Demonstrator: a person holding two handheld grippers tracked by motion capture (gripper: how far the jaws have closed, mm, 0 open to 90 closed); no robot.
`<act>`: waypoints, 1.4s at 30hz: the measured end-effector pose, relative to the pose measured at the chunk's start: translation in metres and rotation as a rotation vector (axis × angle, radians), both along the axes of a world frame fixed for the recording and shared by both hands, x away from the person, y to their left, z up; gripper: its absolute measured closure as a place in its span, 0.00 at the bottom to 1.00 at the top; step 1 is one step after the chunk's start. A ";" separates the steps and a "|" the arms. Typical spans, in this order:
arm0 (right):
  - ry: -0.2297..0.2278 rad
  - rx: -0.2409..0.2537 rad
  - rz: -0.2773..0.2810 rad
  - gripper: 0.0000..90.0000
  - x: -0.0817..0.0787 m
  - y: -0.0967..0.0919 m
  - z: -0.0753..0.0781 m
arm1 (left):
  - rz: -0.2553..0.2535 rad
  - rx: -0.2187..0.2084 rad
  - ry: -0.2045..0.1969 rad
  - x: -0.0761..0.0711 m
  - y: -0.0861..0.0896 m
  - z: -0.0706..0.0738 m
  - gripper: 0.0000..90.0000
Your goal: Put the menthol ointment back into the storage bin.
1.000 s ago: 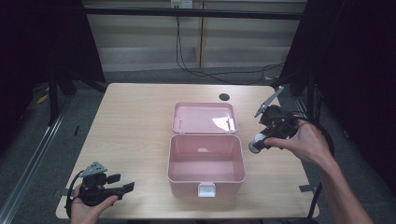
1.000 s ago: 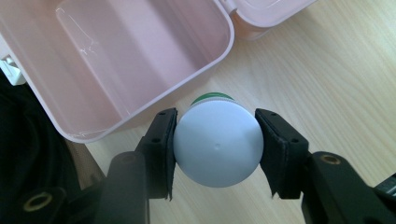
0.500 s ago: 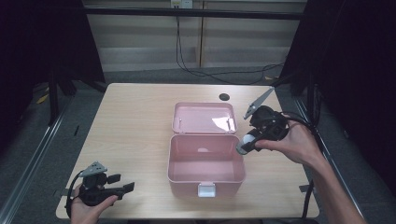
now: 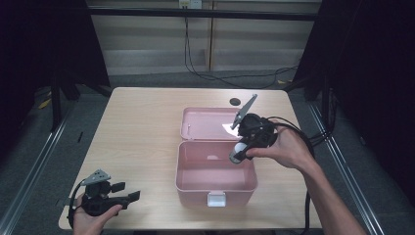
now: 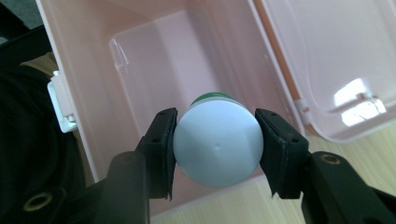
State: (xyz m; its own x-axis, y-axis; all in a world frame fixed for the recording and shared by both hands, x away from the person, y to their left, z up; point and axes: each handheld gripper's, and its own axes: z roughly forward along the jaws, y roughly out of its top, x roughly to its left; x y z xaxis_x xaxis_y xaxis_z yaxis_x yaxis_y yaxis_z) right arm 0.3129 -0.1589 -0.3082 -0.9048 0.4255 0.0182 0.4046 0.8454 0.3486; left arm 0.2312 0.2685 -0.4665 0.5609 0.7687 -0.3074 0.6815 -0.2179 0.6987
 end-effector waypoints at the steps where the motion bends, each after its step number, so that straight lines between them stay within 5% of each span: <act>1: 0.001 -0.003 0.001 0.57 0.001 0.003 -0.001 | -0.002 0.002 0.000 0.000 0.000 0.000 0.29; 42: 0.043 -0.044 0.202 0.57 0.023 0.084 -0.038 | -0.020 0.004 -0.006 0.002 -0.001 0.001 0.29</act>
State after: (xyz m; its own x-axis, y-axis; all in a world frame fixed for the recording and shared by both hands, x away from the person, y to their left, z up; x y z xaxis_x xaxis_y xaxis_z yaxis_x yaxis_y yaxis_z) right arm 0.3360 -0.0749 -0.3461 -0.9706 0.2367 0.0438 0.2389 0.9248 0.2960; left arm 0.2332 0.2670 -0.4654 0.5776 0.7587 -0.3013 0.6731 -0.2338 0.7017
